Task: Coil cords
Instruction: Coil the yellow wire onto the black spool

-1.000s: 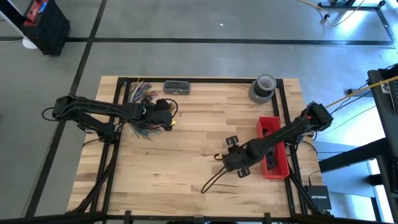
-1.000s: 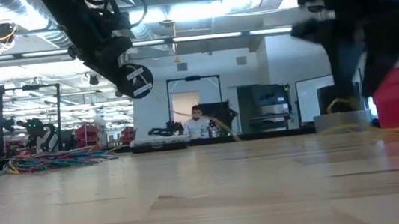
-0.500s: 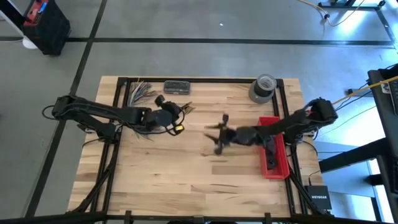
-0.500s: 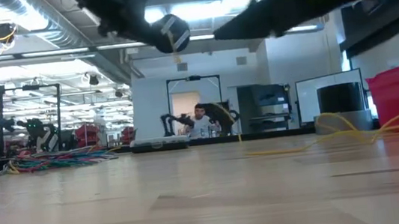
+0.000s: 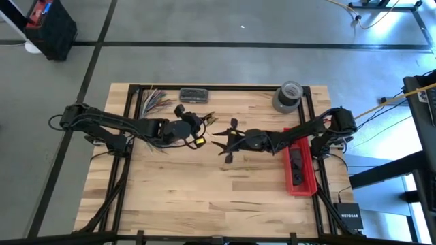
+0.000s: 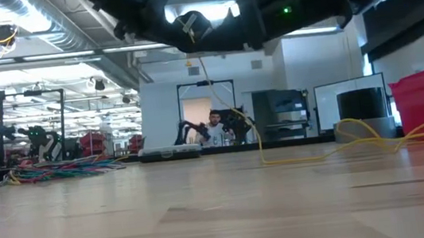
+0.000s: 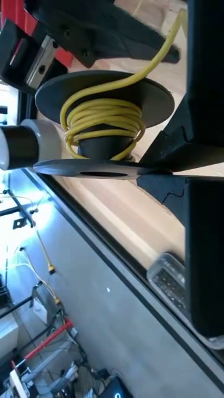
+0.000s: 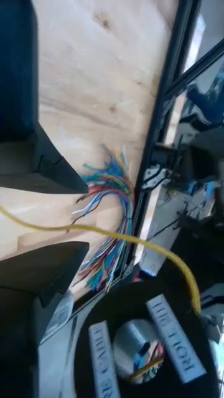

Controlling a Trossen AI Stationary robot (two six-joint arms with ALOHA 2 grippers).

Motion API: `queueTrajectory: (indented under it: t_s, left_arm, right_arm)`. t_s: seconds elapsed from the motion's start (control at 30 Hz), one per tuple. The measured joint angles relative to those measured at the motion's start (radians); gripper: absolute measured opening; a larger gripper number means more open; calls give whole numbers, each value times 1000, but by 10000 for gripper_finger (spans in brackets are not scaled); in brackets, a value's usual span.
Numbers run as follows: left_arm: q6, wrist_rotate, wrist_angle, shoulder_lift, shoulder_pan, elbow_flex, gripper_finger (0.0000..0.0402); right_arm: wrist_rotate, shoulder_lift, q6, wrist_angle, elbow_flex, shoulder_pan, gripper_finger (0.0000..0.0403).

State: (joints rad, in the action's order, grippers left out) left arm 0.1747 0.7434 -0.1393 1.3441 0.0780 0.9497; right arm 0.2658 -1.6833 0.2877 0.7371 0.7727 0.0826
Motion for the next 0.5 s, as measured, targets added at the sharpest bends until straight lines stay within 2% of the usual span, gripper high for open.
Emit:
queueTrajectory:
  t_s: [0.5]
  left_arm:
    - [-20, 0, 20, 0, 0, 0, 0]
  right_arm:
    - [39, -43, 17, -84, -1, -12, 138]
